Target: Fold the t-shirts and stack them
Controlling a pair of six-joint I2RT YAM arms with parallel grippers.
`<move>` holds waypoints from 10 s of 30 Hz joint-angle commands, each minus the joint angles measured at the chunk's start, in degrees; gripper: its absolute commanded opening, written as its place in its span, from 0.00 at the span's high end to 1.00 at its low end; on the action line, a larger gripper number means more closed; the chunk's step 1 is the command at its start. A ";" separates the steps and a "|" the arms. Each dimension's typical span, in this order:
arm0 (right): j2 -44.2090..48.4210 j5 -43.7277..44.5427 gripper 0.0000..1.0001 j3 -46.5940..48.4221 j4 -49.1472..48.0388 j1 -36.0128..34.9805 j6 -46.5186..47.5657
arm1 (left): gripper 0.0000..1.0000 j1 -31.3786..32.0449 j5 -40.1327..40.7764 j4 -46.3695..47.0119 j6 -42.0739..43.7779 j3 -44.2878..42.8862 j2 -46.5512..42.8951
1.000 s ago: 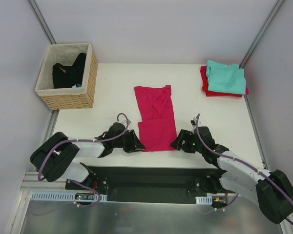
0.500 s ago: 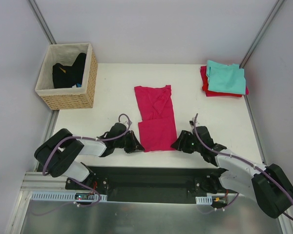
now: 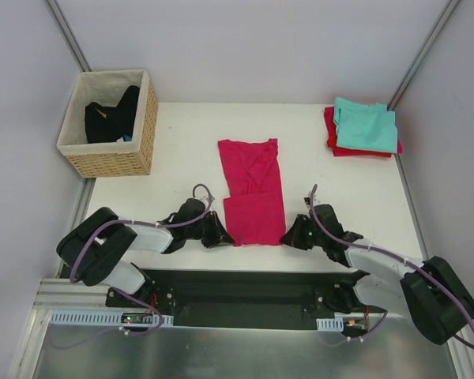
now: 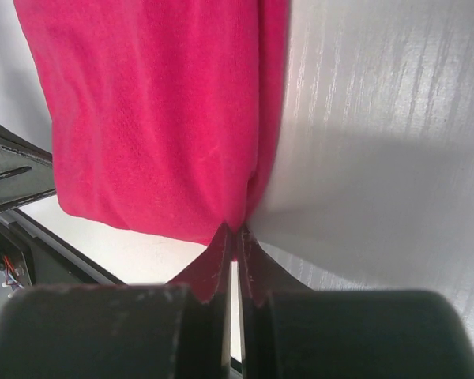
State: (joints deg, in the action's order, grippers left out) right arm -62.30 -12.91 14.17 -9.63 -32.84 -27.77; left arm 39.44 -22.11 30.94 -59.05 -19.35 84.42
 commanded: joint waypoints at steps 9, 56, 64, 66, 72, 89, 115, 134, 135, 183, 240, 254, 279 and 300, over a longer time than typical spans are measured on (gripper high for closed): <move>7.98 3.41 0.99 1.47 9.36 -5.20 -0.61 | 1.00 3.27 5.84 -13.62 2.53 -0.42 -14.97; -6.07 9.13 1.00 40.48 21.85 3.22 10.19 | 1.00 -4.37 12.09 -29.10 14.75 -31.00 -10.60; -16.61 5.88 1.00 48.75 20.53 6.03 10.46 | 1.00 -8.59 8.05 -27.95 15.72 -40.48 -2.17; -17.85 5.61 0.99 50.24 20.00 6.56 10.54 | 1.00 -9.47 7.26 -27.86 15.80 -42.25 -0.85; -22.94 3.60 1.00 54.28 19.21 9.80 10.54 | 1.00 -11.92 6.20 -27.60 15.54 -46.12 2.32; -42.19 -2.21 0.99 69.05 16.13 14.12 8.79 | 1.00 -16.68 2.69 -24.26 13.70 -50.69 13.30; -66.11 -3.97 0.00 94.46 12.97 14.65 10.10 | 1.00 -24.85 2.42 -19.42 11.59 -51.84 21.75; -48.25 -7.57 0.00 76.62 7.43 10.52 10.37 | 0.01 -21.78 3.39 -23.47 11.50 -48.59 8.22; -49.13 -8.09 0.00 77.23 7.17 10.25 10.19 | 0.01 -20.99 3.21 -23.03 11.24 -48.41 8.13; -28.76 18.79 0.03 24.59 2.68 -16.18 0.00 | 0.01 -12.11 6.72 -26.71 8.78 -19.60 -21.73; 15.99 40.24 0.04 29.77 44.08 -19.98 4.30 | 0.01 22.15 19.11 -14.50 -6.95 -6.22 -12.53; 10.72 36.54 0.03 30.47 42.40 -19.72 4.22 | 0.01 24.11 27.91 -28.10 3.84 -24.06 -14.54; -2.20 29.52 0.66 25.91 29.15 -18.58 2.63 | 0.01 11.80 20.44 -26.11 5.87 -16.86 -11.21; -9.50 26.36 0.61 25.82 23.78 -16.47 3.07 | 0.01 5.65 19.56 -26.81 6.75 -10.00 -15.52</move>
State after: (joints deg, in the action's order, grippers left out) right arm -70.96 14.35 39.51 15.94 -49.71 -24.95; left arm 45.63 -1.52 3.90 -53.49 -29.28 69.30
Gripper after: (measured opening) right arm 0.391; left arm 0.992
